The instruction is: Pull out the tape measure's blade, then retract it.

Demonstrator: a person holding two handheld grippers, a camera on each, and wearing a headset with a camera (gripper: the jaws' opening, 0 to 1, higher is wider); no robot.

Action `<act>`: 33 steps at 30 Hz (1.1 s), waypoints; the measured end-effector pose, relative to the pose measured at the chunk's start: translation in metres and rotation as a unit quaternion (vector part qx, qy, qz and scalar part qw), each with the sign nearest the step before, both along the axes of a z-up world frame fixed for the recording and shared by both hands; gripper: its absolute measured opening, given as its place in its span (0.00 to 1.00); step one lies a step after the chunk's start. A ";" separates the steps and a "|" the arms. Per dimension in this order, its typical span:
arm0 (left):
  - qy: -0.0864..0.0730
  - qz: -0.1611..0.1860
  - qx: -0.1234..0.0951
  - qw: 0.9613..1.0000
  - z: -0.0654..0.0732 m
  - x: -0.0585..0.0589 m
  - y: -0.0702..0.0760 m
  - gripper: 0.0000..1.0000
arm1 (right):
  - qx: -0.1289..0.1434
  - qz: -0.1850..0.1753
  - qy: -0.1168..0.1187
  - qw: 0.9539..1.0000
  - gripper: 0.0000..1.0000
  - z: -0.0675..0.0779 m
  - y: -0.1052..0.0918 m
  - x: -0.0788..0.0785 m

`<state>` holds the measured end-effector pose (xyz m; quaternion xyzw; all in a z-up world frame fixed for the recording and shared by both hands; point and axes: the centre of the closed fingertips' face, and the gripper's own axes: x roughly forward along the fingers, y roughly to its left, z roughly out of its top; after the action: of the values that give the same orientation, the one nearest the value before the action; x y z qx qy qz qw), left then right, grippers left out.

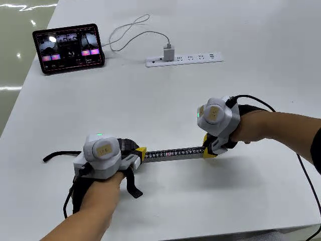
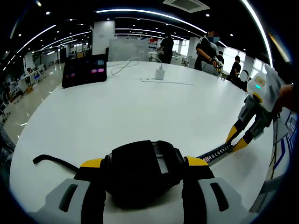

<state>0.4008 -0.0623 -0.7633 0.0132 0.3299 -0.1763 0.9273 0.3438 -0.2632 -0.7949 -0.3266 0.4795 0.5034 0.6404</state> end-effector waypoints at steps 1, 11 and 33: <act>0.000 0.000 0.000 1.000 0.000 0.000 0.000 0.62 | 0.000 0.000 0.000 1.000 0.10 0.000 0.000 0.000; 0.000 0.000 0.000 1.000 0.000 0.000 0.000 0.62 | 0.003 0.004 -0.002 1.000 0.10 0.000 0.006 0.000; 0.000 0.000 0.000 1.000 0.001 0.000 0.000 0.62 | -0.001 0.006 -0.003 1.000 0.10 0.000 0.015 0.002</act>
<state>0.4007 -0.0623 -0.7626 0.0136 0.3298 -0.1762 0.9274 0.3456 -0.2485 -0.7947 -0.3320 0.4756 0.5059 0.6384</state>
